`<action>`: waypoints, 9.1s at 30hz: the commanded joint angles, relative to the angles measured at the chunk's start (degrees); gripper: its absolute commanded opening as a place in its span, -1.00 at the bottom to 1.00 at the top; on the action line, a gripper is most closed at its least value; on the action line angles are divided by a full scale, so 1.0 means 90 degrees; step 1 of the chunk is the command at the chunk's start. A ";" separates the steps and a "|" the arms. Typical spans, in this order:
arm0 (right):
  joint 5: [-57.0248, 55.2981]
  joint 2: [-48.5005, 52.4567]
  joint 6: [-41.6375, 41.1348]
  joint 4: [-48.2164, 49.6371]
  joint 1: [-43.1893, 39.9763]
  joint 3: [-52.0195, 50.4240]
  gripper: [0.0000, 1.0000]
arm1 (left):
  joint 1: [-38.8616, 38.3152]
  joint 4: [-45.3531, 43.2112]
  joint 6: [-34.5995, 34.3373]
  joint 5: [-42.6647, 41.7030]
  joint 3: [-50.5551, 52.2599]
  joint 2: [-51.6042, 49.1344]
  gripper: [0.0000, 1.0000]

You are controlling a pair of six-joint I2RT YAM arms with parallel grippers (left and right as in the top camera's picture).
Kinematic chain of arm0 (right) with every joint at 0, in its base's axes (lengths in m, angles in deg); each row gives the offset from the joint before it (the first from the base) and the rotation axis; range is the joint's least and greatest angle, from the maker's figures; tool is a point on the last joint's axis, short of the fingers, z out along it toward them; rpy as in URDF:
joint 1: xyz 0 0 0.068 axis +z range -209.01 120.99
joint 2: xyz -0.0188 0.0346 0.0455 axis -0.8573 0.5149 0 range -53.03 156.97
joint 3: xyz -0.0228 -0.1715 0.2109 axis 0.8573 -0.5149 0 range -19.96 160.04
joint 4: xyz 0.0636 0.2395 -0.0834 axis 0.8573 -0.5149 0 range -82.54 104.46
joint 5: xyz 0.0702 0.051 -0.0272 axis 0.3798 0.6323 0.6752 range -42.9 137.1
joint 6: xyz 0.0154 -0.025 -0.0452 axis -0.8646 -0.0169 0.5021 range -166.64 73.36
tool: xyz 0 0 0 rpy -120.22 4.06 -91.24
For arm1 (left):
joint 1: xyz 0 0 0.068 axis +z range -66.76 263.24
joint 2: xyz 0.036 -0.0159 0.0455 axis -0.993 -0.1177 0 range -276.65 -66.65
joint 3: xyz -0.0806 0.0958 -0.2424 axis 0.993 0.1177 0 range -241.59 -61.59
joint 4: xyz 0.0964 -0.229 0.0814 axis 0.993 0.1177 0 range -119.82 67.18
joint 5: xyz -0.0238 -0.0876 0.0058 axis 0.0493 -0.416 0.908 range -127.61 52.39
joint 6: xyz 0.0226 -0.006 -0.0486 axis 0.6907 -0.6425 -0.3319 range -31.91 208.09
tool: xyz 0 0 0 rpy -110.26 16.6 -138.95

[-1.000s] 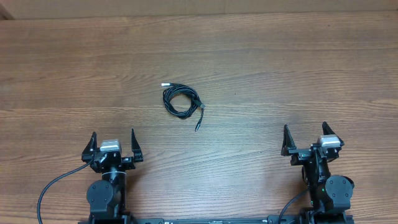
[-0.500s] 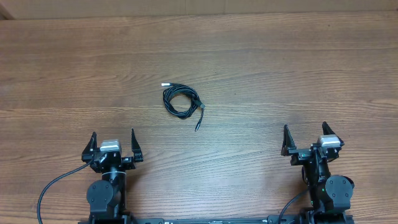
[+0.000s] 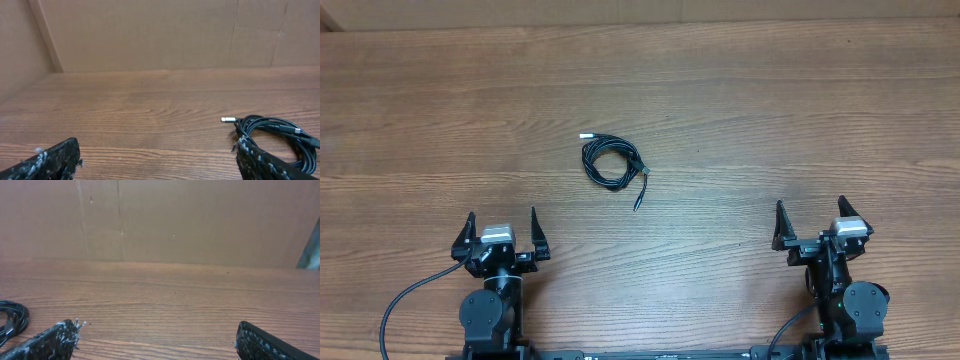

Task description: Untangle cables

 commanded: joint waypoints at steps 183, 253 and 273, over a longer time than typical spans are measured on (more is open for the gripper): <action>0.0007 -0.0073 0.0024 0.0039 0.0012 -0.0066 0.99 | -0.2110 0.3995 -0.3388 -0.2101 -0.6295 -0.9947 0.82; 0.0007 -0.0073 0.0024 0.0041 0.0012 -0.0066 1.00 | -0.2499 0.5486 0.0690 -0.2210 -0.7961 -1.0421 0.59; 0.0007 -0.0073 0.0024 0.0041 0.0012 -0.0066 0.99 | -0.2497 0.2934 0.0899 -0.1882 -0.5897 -1.0501 0.11</action>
